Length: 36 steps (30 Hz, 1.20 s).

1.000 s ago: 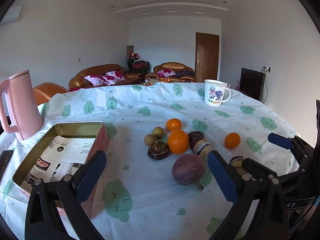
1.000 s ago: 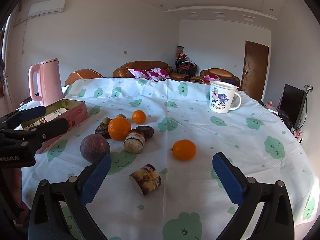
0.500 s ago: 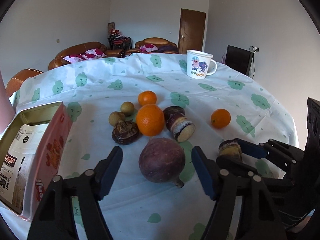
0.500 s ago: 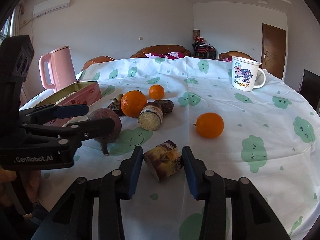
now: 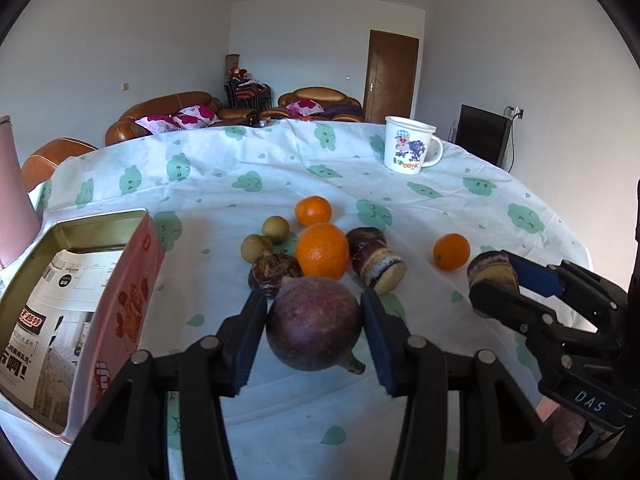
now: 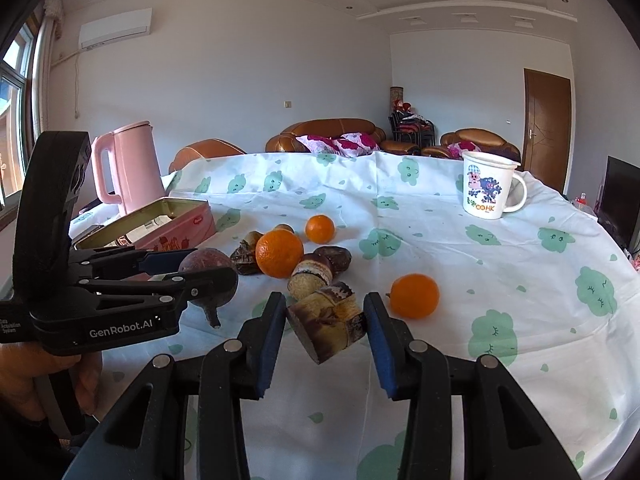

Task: Organize fruits
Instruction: 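Grasp the purple passion fruit with the left tool while the right tool grasps a cake roll, then carry the passion fruit and cake roll over the tin and release both inside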

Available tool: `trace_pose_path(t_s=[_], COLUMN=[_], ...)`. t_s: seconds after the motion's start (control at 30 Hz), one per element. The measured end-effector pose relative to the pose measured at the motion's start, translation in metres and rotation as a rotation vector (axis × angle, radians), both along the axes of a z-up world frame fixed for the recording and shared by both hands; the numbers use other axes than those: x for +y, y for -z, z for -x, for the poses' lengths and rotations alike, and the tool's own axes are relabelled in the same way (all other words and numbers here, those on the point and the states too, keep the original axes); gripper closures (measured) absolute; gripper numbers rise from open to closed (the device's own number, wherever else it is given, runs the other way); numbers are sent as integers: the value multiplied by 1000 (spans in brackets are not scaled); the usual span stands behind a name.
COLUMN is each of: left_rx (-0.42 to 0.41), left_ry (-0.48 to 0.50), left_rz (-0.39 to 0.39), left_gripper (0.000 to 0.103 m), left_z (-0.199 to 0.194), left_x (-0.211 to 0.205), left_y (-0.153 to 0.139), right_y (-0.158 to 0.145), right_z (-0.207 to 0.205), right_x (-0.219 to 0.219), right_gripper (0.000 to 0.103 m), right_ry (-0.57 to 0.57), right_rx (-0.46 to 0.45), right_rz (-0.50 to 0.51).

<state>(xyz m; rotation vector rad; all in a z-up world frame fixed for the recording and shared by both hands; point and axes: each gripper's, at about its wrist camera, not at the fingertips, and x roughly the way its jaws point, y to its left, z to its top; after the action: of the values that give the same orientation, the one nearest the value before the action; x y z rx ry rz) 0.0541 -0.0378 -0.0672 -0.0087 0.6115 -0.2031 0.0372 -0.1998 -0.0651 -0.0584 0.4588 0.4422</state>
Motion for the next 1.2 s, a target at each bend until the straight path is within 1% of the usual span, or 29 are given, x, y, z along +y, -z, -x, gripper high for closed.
trace_pose_path(t_s=[0.27,0.43,0.57,0.83,1.07,1.2], left_rx=[-112,-139,-138,-137,-133,-118], left_ry=[-101,-159,-200,-263,-304,-328], left_rz=[-21,-27,-44,-39,-36,-32], left_gripper=[53,53,53,53,53,53], left_z=[17,21,22,23,21,17], left_x=[36,58,73,104,127,142], left_y=[-24,-33,-34,-36,-36,-33], right_y=[-22,-40,-51,-64,-70,-68], right_z=[-6,-8,-12,-25,-35,-41], right_x=[30,56,79,121,153,172], right_gripper=[60,60,60,60,60,60], right_ry=[-66,-127,-180,-246,-296,-322], right_rx=[-47,-83,-101,-107,-100,-82], right_rz=[7,14,17,38,45,49])
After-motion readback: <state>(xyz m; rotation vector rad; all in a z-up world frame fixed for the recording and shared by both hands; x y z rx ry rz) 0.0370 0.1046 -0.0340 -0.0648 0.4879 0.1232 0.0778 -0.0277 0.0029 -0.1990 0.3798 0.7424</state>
